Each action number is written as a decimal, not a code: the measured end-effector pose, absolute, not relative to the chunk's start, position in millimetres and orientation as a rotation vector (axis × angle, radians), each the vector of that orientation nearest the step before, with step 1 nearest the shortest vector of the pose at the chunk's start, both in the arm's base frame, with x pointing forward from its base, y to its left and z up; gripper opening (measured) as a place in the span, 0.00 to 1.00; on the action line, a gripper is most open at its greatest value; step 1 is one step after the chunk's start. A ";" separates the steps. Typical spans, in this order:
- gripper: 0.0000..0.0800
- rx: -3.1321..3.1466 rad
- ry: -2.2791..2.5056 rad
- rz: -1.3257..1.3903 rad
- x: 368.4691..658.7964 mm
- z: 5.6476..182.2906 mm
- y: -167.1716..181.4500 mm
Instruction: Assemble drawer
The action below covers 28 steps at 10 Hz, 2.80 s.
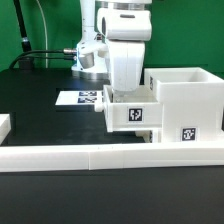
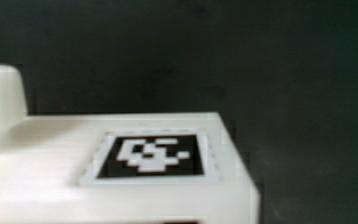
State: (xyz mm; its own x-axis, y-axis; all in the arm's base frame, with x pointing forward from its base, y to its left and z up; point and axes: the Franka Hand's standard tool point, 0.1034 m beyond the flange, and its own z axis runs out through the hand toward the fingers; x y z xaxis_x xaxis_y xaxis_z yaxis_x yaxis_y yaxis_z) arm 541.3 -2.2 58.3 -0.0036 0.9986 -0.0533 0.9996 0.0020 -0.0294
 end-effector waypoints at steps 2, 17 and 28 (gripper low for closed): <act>0.05 2.206 2.211 -0.092 541.2 58.2 -2.3; 0.75 2.184 2.227 -0.089 544.3 70.5 9.6; 0.81 2.173 2.386 -0.055 540.7 80.0 -62.2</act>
Offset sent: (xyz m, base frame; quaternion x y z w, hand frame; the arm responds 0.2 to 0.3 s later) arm 0.0018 0.0134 0.0005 -0.0208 -0.0008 -0.0158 0.9997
